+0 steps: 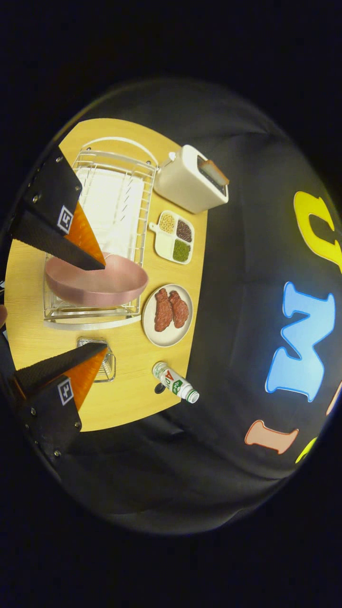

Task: Take the plate from the dish rack, then take the spoon from the basket and place it into the plate.

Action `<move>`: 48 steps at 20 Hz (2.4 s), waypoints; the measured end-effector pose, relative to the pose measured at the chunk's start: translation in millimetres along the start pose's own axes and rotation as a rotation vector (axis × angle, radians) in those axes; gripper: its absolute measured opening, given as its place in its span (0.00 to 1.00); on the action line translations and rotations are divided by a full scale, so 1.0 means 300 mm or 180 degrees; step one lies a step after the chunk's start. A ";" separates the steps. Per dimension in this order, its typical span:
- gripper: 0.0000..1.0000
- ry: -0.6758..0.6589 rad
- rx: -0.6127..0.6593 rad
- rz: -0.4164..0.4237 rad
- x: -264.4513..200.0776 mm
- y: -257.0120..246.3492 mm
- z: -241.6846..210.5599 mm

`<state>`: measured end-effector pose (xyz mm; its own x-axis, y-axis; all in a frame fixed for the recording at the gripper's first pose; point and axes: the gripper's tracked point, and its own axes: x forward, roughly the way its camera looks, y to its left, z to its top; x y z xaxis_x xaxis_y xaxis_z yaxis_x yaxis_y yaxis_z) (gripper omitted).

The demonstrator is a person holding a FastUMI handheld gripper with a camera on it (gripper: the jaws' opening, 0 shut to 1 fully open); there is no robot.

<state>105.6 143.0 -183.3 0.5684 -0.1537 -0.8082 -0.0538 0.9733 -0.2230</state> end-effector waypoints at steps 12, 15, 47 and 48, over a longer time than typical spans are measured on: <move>0.27 0.0357 0.0166 -0.0589 0.135 0.048 -0.015; 0.14 0.0413 0.0004 -0.0540 0.120 0.060 0.012; 0.08 0.0106 0.0710 0.0903 -0.300 -0.403 -0.437; 0.08 0.0147 0.0745 0.0926 -0.285 -0.404 -0.482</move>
<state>-55.3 13.7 -165.9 0.5190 0.1325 -0.8444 -0.0153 0.9892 0.1459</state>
